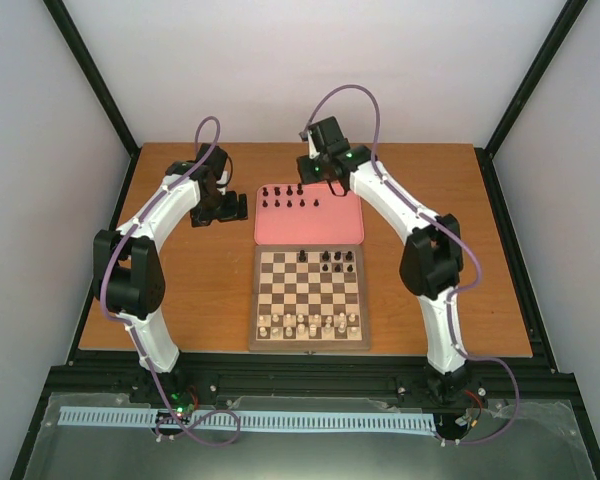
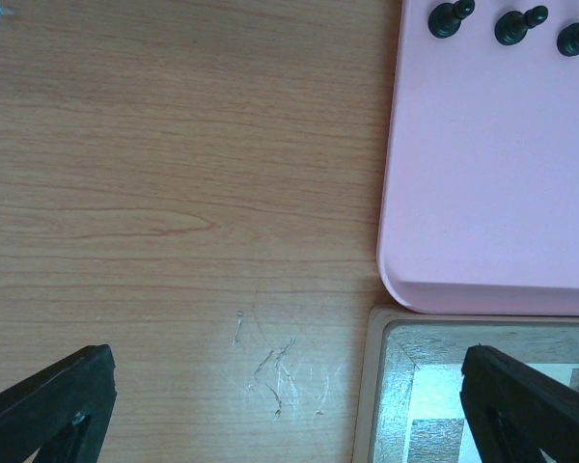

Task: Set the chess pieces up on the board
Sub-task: Pick up the chess piece from the storage box.

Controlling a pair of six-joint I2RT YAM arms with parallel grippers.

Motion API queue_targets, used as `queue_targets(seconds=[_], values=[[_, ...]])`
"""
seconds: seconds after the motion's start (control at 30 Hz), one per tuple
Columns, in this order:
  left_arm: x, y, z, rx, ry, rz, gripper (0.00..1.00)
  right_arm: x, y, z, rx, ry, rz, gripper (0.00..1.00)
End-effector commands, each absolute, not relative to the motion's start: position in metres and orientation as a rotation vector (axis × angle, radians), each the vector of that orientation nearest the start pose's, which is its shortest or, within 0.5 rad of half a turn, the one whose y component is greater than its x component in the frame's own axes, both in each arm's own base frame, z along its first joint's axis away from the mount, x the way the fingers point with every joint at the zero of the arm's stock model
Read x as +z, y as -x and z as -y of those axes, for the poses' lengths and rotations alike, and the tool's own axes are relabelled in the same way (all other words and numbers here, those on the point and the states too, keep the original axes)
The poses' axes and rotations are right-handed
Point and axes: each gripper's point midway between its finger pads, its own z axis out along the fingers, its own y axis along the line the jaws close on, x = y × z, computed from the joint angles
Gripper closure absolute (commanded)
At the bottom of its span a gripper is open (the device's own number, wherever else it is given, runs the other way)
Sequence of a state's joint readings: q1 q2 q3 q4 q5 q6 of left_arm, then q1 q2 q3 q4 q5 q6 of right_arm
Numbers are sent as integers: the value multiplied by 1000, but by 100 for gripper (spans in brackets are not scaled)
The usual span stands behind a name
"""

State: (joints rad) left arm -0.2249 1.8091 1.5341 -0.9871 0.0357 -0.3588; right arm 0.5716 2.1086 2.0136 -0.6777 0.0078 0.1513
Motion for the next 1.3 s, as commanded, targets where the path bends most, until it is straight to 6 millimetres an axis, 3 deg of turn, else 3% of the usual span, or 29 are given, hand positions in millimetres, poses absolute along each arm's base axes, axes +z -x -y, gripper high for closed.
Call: queue_targets(seconds=[0.0,0.13,0.3,0.63,1.27], values=[[140,-403,101,-205,170,-2811,0,172,-525,-312,330,447,-2357,49],[140,-403,101,-210,170,-2813,0,161,-554,-317,321,435,-2330,49],[138,-402,102,-214,171,-2817,0,144,-569,-327,341,444,-2313,50],[129,-403,102,-208,173,-2836,0,97,-571,-329,358,434,-2385,53],[120,-403,104,-216,175,-2859,0,66,-577,-330,363,402,-2419,62]])
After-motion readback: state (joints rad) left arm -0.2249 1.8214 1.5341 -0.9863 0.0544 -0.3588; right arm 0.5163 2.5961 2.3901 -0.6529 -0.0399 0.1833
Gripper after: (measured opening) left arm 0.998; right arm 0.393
